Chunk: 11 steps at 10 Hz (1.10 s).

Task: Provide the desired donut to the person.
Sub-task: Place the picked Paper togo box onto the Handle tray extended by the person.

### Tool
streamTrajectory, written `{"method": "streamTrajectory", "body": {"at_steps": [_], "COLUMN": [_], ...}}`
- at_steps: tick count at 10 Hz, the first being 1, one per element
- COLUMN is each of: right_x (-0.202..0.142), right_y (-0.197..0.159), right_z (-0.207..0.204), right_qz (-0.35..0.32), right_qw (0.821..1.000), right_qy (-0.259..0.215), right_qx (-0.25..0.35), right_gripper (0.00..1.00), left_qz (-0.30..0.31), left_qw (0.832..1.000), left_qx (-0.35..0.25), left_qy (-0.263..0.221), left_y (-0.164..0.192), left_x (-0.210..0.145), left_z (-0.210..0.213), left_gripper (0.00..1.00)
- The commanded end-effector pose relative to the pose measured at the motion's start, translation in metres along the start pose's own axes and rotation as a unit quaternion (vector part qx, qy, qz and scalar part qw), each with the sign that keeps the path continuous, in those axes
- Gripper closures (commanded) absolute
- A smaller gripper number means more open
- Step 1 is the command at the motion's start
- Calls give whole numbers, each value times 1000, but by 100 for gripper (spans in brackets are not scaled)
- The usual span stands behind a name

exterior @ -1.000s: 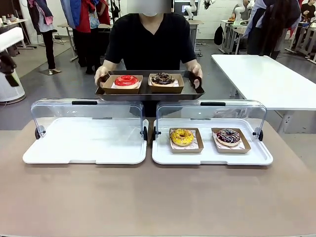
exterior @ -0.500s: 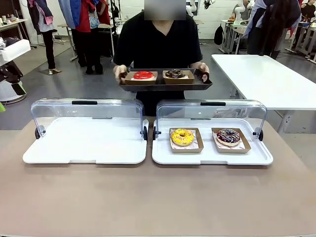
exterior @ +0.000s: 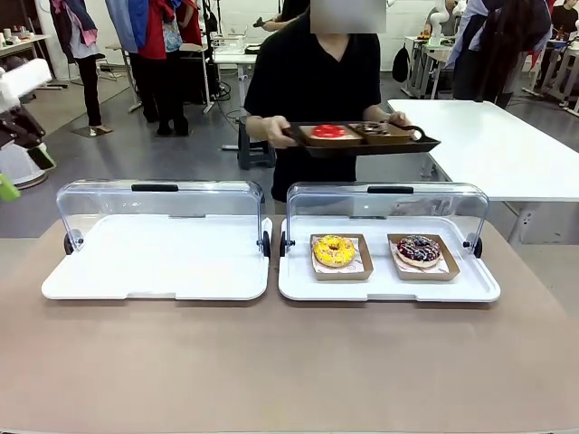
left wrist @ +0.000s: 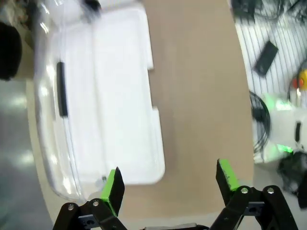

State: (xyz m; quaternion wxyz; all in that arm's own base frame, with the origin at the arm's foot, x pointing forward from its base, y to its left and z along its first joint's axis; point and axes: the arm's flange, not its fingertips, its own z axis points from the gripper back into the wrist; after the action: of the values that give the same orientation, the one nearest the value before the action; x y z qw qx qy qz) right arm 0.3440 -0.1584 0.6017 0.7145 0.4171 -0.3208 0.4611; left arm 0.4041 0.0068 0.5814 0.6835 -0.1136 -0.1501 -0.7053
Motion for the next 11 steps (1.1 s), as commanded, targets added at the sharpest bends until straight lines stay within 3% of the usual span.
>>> {"method": "streamTrajectory", "body": {"at_steps": [1, 2, 3, 4, 5, 6, 8, 11], "right_x": [0, 0, 0, 0, 0, 0, 0, 0], "right_y": [0, 0, 0, 0, 0, 0, 0, 0], "right_z": [0, 0, 0, 0, 0, 0, 0, 0], "right_qz": [3, 3, 3, 3, 3, 3, 3, 3], "right_qw": [1000, 1000, 1000, 1000, 1000, 1000, 1000, 1000], "right_qy": [-5, -5, -5, -5, -5, -5, -5, -5], "right_qx": [4, 4, 4, 4, 4, 4, 4, 4], "right_gripper": [0, 0, 0, 0, 0, 0, 0, 0], "left_qz": [-5, -1, 3, 4, 0, 15, 80, 85], "left_qw": [984, 972, 942, 916, 907, 913, 911, 914], "left_qx": [7, -14, -28, -12, 16, 56, 65, 70], "left_qy": [-175, -235, -335, -401, -422, -404, -400, -390], "left_y": [12, 10, 11, -1, -9, -13, -16, -13], "left_x": [-35, -49, -67, -93, -114, -133, -167, -167], "left_z": [0, -2, 3, 1, -4, -13, -33, -30], "left_gripper": [0, 0, 0, 0, 0, 0, 0, 0]}}
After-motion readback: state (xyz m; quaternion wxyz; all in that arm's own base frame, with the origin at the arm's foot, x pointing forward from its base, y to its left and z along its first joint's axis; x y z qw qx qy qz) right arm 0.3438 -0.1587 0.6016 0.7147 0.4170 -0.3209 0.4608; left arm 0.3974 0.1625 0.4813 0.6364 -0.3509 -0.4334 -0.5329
